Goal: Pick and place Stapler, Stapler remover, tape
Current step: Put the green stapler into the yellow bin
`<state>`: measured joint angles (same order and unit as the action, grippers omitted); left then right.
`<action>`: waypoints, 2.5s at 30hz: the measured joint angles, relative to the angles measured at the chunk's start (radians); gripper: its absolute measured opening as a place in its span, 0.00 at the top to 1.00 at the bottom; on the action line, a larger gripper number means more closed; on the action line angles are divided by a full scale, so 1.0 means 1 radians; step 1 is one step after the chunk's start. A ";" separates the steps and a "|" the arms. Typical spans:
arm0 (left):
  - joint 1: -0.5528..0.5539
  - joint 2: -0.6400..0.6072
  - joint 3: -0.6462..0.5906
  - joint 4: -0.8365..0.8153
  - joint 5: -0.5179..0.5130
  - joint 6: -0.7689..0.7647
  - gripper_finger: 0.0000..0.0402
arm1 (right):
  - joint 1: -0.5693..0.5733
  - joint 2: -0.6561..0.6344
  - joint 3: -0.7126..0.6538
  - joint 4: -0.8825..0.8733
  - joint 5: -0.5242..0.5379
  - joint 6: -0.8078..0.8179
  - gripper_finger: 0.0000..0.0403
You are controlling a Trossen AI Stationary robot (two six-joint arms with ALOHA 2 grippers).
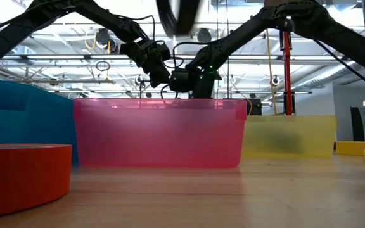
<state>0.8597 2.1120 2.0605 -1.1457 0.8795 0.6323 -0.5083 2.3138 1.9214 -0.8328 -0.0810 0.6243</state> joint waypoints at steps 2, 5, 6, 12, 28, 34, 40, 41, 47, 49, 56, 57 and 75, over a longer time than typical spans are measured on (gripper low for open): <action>0.000 0.000 0.000 0.000 0.000 0.000 0.64 | 0.000 -0.003 -0.022 0.019 0.002 0.000 0.32; 0.001 0.000 0.000 0.001 0.000 0.001 0.64 | 0.000 -0.005 -0.040 0.051 0.006 0.001 0.34; 0.001 0.000 0.000 0.001 0.000 0.001 0.64 | 0.000 -0.005 -0.041 0.057 0.008 0.001 0.35; 0.001 0.000 0.000 0.000 0.000 0.001 0.64 | -0.001 -0.002 -0.043 0.093 0.011 0.006 0.47; 0.001 0.000 0.000 -0.002 0.000 0.001 0.64 | -0.039 -0.002 -0.043 0.087 -0.031 0.066 0.82; 0.001 0.000 0.000 -0.002 0.000 0.000 0.64 | -0.040 -0.002 -0.043 0.084 -0.033 0.064 0.85; 0.001 0.000 0.000 -0.003 0.000 -0.002 0.64 | -0.050 -0.053 -0.041 0.088 -0.104 0.020 0.86; 0.001 0.000 0.000 -0.003 0.000 -0.002 0.64 | -0.050 -0.077 -0.041 0.089 -0.111 0.018 0.86; 0.001 0.000 0.000 -0.004 0.002 -0.010 0.64 | -0.026 -0.246 -0.038 -0.074 -0.065 -0.031 0.86; -0.001 0.000 0.000 -0.004 0.002 -0.010 0.64 | -0.007 -0.308 -0.038 -0.197 0.011 -0.046 0.86; -0.014 0.000 0.000 -0.004 0.002 -0.013 0.64 | 0.052 -0.456 -0.143 -0.351 0.183 -0.018 0.86; -0.017 0.000 0.000 -0.004 0.002 -0.013 0.64 | 0.053 -0.468 -0.177 -0.321 0.185 -0.013 0.86; -0.071 0.001 0.000 0.011 -0.040 -0.087 0.64 | 0.052 -0.491 -0.477 -0.161 0.185 -0.094 0.71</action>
<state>0.7887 2.1128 2.0605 -1.1346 0.8393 0.5454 -0.4561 1.8229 1.4443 -0.9936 0.1040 0.5302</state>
